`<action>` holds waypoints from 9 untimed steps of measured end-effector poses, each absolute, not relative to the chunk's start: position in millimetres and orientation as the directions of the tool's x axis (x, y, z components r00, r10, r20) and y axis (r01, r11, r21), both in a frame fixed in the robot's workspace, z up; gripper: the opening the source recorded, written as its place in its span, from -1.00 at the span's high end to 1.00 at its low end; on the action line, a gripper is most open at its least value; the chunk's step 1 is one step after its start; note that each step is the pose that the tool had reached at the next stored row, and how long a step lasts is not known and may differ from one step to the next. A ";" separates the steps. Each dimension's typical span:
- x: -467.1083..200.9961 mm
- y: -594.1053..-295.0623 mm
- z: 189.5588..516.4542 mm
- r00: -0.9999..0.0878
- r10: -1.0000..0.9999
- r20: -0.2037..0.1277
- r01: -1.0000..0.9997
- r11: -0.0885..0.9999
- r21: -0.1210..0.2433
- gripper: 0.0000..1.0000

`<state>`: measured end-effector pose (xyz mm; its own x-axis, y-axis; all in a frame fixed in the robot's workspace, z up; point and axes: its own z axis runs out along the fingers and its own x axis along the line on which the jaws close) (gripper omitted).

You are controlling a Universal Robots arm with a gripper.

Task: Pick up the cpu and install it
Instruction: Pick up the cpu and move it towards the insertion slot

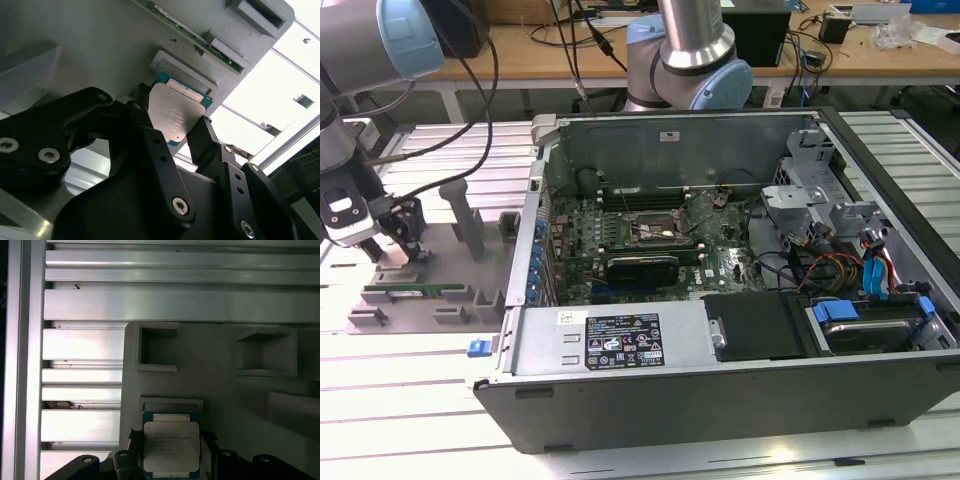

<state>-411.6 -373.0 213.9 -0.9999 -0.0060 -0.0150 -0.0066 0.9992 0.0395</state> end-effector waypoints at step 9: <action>-411.6 -371.9 236.8 -1.000 -0.006 -0.015 -0.006 0.999 0.040 -0.09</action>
